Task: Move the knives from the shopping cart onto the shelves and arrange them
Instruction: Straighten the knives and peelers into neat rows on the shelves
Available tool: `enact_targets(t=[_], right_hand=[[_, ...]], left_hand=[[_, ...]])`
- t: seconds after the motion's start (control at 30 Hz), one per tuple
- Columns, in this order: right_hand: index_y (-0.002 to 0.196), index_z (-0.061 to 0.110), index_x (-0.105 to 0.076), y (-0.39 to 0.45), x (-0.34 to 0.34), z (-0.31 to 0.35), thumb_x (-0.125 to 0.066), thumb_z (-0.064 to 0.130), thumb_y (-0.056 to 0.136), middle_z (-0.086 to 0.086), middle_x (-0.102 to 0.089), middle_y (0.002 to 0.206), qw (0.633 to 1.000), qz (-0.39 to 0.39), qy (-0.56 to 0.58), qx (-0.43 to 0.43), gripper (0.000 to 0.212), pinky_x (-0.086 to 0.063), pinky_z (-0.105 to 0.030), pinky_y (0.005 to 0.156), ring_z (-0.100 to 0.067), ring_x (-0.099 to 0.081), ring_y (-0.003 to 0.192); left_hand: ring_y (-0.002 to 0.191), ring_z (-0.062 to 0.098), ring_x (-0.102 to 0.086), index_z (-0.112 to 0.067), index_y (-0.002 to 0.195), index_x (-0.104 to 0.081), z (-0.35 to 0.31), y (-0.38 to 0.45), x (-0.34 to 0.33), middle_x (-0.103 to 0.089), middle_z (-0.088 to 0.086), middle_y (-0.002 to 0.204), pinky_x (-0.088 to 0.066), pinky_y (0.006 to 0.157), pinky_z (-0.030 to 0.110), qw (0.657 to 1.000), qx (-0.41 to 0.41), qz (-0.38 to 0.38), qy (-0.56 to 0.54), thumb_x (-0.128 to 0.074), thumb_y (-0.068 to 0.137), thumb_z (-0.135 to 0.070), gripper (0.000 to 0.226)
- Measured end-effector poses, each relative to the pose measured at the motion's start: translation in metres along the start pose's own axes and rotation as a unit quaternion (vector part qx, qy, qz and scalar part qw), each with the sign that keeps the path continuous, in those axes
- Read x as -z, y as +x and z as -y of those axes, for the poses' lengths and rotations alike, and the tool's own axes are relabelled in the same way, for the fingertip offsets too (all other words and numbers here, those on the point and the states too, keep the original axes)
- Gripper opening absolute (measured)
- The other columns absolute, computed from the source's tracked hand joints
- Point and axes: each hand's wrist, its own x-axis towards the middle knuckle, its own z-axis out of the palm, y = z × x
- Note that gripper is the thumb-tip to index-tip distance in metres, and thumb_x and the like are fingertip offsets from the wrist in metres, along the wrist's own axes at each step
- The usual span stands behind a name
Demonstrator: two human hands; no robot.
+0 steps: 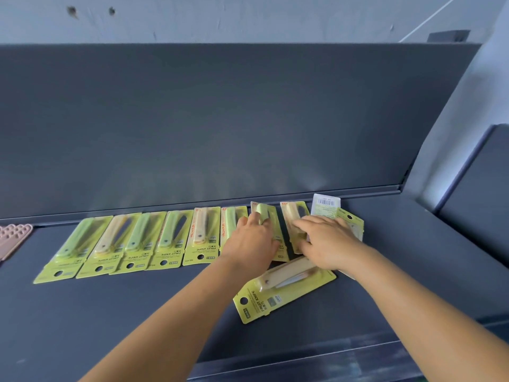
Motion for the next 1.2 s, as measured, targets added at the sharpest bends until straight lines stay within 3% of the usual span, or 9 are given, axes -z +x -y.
enact_targets(t=[0.17, 0.33, 0.53, 0.73, 0.87, 1.0, 1.1, 1.2], right_hand=[[0.149, 0.034, -0.022, -0.001, 0.006, -0.007, -0.032, 0.032, 0.099, 0.009, -0.027, 0.154, 0.999, 0.007, -0.032, -0.015, 0.050, -0.018, -0.039, 0.113, -0.016, -0.025, 0.141], [0.143, 0.026, -0.032, 0.003, 0.005, -0.005, -0.038, 0.030, 0.098, 0.006, -0.039, 0.146, 1.000, -0.002, -0.027, 0.005, 0.045, -0.021, -0.039, 0.111, -0.016, -0.031, 0.137], [0.129, 0.022, -0.042, 0.005, 0.001, 0.004, -0.038, 0.025, 0.099, 0.006, -0.048, 0.126, 1.000, -0.010, -0.007, 0.028, 0.031, -0.026, -0.038, 0.107, -0.017, -0.047, 0.116], [0.143, 0.021, -0.033, -0.004, 0.008, 0.012, -0.035, 0.025, 0.102, 0.005, -0.039, 0.144, 1.000, 0.004, 0.004, 0.018, 0.042, -0.022, -0.035, 0.108, -0.020, -0.040, 0.122], [0.145, 0.022, -0.031, -0.008, 0.011, 0.016, -0.033, 0.025, 0.102, 0.004, -0.034, 0.150, 0.999, -0.003, 0.031, 0.011, 0.044, -0.021, -0.034, 0.109, -0.022, -0.037, 0.130], [0.147, 0.020, -0.027, -0.018, 0.011, 0.001, -0.037, 0.031, 0.099, 0.002, -0.030, 0.153, 0.992, -0.092, 0.051, -0.075, 0.050, -0.025, -0.034, 0.110, -0.022, -0.030, 0.138], [0.144, 0.019, -0.026, -0.028, 0.003, -0.016, -0.046, 0.051, 0.091, -0.003, -0.028, 0.151, 0.983, -0.046, 0.031, -0.175, 0.065, -0.028, -0.040, 0.108, -0.026, -0.024, 0.139], [0.147, 0.015, -0.023, -0.040, -0.006, -0.031, -0.052, 0.058, 0.087, -0.004, -0.023, 0.154, 0.978, -0.019, 0.072, -0.193, 0.078, -0.026, -0.040, 0.113, -0.024, -0.017, 0.143]], left_hand=[[0.127, 0.025, -0.032, -0.012, 0.144, -0.031, 0.000, 0.007, -0.011, -0.038, 0.006, 0.144, -0.031, 0.106, 0.037, 0.999, 0.012, -0.020, 0.031, -0.034, 0.100, -0.037, 0.050], [0.148, 0.019, -0.001, -0.017, 0.153, -0.002, 0.004, 0.010, -0.010, 0.002, 0.001, 0.161, -0.005, 0.118, 0.036, 0.998, -0.030, 0.041, 0.021, -0.027, 0.103, -0.036, 0.059], [0.146, 0.022, -0.013, -0.011, 0.151, -0.015, 0.008, 0.011, -0.009, -0.007, 0.004, 0.160, -0.014, 0.118, 0.037, 0.998, -0.030, 0.043, 0.030, -0.030, 0.102, -0.035, 0.056], [0.139, 0.026, -0.027, -0.009, 0.142, -0.031, 0.008, 0.013, -0.009, -0.024, 0.007, 0.152, -0.025, 0.114, 0.039, 0.999, -0.018, 0.031, 0.030, -0.033, 0.101, -0.034, 0.048], [0.143, 0.026, -0.021, -0.012, 0.147, -0.025, 0.012, 0.012, -0.007, -0.017, 0.007, 0.157, -0.021, 0.116, 0.040, 0.999, -0.029, 0.029, 0.033, -0.034, 0.100, -0.036, 0.053], [0.147, 0.024, -0.011, -0.018, 0.152, -0.011, 0.006, 0.006, -0.001, -0.008, 0.005, 0.160, -0.014, 0.118, 0.038, 0.998, -0.068, 0.005, -0.002, -0.038, 0.100, -0.037, 0.062], [0.144, 0.023, -0.019, -0.019, 0.152, -0.014, -0.014, 0.002, 0.006, -0.015, 0.004, 0.159, -0.020, 0.115, 0.035, 0.992, -0.118, -0.008, -0.031, -0.040, 0.100, -0.035, 0.060], [0.143, 0.021, -0.021, -0.017, 0.151, -0.018, -0.035, 0.006, 0.007, -0.020, 0.003, 0.157, -0.022, 0.114, 0.033, 0.987, -0.154, 0.006, -0.046, -0.041, 0.099, -0.033, 0.059]])
